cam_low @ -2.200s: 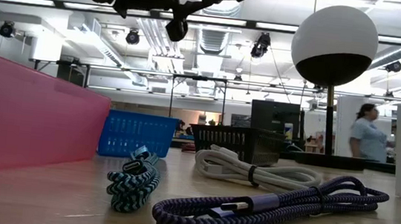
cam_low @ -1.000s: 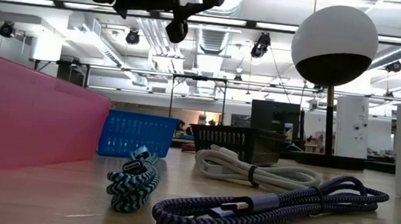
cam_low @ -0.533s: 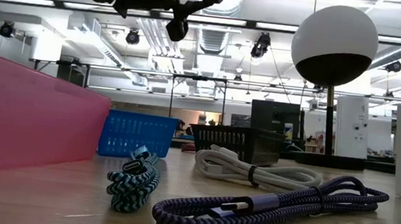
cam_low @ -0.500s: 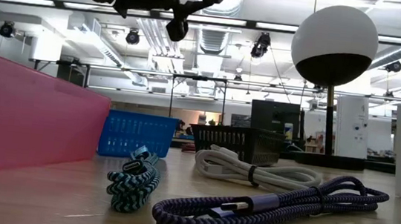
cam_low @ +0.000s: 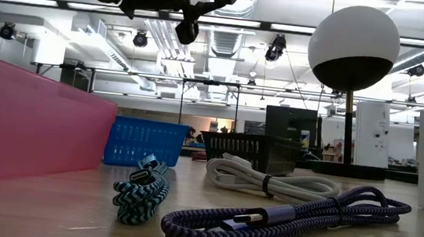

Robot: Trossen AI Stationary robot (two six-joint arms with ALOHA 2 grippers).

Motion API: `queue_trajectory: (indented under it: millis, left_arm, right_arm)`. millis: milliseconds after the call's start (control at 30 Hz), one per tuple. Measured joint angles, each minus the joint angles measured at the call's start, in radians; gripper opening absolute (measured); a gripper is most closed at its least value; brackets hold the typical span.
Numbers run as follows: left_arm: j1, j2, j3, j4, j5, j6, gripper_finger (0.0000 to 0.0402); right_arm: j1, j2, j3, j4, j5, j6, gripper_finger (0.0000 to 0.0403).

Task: Pick and place items into bin
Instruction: Put the black charger adapter into the black bin

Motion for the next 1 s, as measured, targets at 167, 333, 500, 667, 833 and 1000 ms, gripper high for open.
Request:
queue_trajectory:
  millis: [167, 333, 500, 667, 833, 1000]
  left_arm:
    - [0.000, 0.000, 0.000, 0.002, 0.002, 0.011, 0.0181]
    - [0.003, -0.001, 0.000, 0.001, 0.001, 0.011, 0.0257]
    - [0.010, 0.000, -0.002, -0.012, -0.002, 0.010, 0.0284]
    - [0.023, -0.003, 0.000, 0.003, -0.001, 0.010, 0.0286]
    - [0.036, -0.001, -0.001, 0.001, 0.000, 0.014, 0.0287]
    - [0.044, -0.001, -0.002, -0.002, -0.001, 0.015, 0.0288]
  right_arm:
    - [0.000, -0.001, 0.000, -0.002, 0.005, 0.021, 0.0141]
    - [0.000, -0.005, 0.000, -0.053, 0.011, 0.127, 0.0139]
    - [0.001, -0.009, 0.002, -0.193, 0.011, 0.291, 0.0139]
    - [0.007, -0.005, -0.002, -0.420, 0.007, 0.459, 0.0139]
    - [0.011, -0.007, -0.005, -0.583, -0.060, 0.636, 0.0139]
    - [0.016, -0.002, -0.025, -0.597, -0.225, 0.707, 0.0140]
